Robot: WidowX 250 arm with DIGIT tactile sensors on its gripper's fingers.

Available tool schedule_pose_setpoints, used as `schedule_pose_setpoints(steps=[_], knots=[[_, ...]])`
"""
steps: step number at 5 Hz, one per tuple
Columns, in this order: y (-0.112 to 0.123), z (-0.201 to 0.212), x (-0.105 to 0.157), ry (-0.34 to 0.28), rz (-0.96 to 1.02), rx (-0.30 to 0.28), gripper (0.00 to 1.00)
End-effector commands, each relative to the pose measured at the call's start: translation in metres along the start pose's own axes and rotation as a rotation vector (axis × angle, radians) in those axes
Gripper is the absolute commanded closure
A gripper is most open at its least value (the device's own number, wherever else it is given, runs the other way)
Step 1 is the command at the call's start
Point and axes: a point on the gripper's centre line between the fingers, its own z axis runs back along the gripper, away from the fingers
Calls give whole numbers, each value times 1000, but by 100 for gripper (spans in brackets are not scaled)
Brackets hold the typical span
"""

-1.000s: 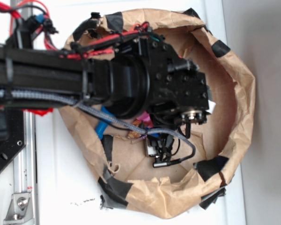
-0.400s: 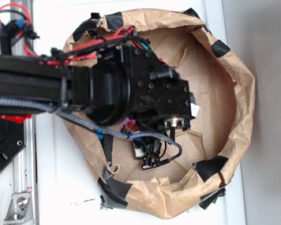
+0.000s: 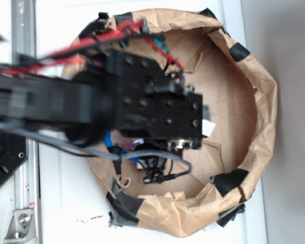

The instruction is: Grab the shell.

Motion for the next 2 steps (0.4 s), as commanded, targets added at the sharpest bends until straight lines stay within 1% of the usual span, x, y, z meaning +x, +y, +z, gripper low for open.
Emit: schedule_pose_setpoints(steps=[1,2], knots=[[17,116,6,-170,-22,-18,100],[14,110,14,-140,-13,-22,100]])
